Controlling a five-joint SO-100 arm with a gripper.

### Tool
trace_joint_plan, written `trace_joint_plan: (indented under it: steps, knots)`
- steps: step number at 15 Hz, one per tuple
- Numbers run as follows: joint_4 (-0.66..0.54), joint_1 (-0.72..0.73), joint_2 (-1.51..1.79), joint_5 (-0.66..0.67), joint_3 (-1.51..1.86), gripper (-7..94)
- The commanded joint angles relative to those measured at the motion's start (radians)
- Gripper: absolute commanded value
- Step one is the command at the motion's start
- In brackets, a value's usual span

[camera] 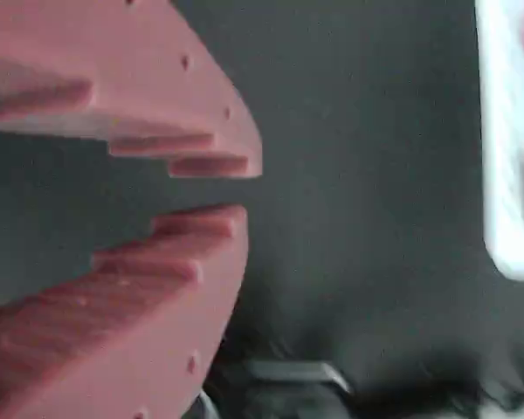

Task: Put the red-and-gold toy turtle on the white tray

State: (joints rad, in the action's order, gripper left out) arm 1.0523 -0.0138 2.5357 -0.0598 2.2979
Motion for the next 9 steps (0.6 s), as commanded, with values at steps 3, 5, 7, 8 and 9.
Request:
trace_joint_plan:
  steps: [3,5,7,8,9]
  knots:
    - [0.003,-0.002,0.354,-0.003,0.377,0]
    - [0.052,0.002,0.480,-0.003,0.482,0]
    - [0.094,-0.006,0.565,-0.006,0.545,0]
    - [0.094,-0.011,0.586,-0.008,0.575,0]
    - [0.086,-0.009,0.604,-0.014,0.614,0]
